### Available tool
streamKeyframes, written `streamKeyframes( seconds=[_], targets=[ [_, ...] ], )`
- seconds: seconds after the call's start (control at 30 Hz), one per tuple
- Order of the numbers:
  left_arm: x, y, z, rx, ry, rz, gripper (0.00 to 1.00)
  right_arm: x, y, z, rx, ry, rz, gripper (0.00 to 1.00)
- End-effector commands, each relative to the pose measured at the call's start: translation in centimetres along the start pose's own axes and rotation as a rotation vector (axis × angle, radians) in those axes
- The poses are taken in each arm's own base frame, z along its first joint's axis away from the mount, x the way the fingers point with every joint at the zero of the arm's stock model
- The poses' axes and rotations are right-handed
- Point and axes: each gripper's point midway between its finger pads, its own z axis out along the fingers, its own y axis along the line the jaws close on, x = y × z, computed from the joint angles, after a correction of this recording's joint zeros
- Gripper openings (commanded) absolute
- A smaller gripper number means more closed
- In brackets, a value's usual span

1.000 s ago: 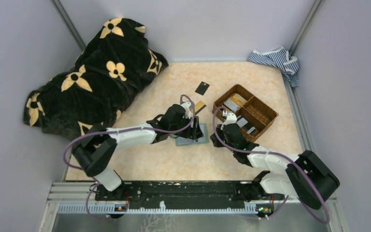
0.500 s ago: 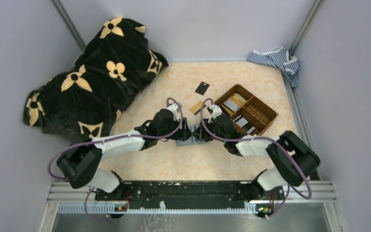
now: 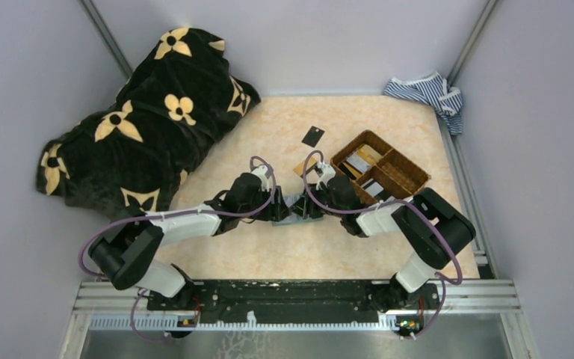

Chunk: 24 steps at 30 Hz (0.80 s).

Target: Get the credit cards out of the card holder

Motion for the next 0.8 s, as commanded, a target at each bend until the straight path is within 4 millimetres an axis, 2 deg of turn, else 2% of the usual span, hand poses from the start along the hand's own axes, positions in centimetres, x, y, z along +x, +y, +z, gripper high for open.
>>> streamKeyframes(
  seconds=[0.0,0.23,0.37,0.6,0.77],
  targets=[
    [-0.4,-1.0,0.4,0.053,0.0,-0.007,0.7,-1.8,0.9,0.2,-0.034,-0.063,-0.032,0.39],
    [-3.2,-3.1,-1.7,0.14,-0.079,-0.008,0.7,-0.9,0.0,0.5,-0.012,-0.044,-0.028,0.38],
    [-3.7,-3.3,-1.9,0.173,-0.09,-0.018,0.69,-0.7,-0.1,0.8,-0.017,-0.042,-0.022,0.38],
    [-1.8,-2.5,-0.2,0.19,-0.039,-0.043,0.68,-0.6,-0.3,0.6,-0.008,-0.042,-0.02,0.38],
    [0.4,-1.7,1.6,0.213,0.033,-0.063,0.68,-0.5,-0.5,0.5,0.001,-0.043,-0.021,0.38]
  ],
)
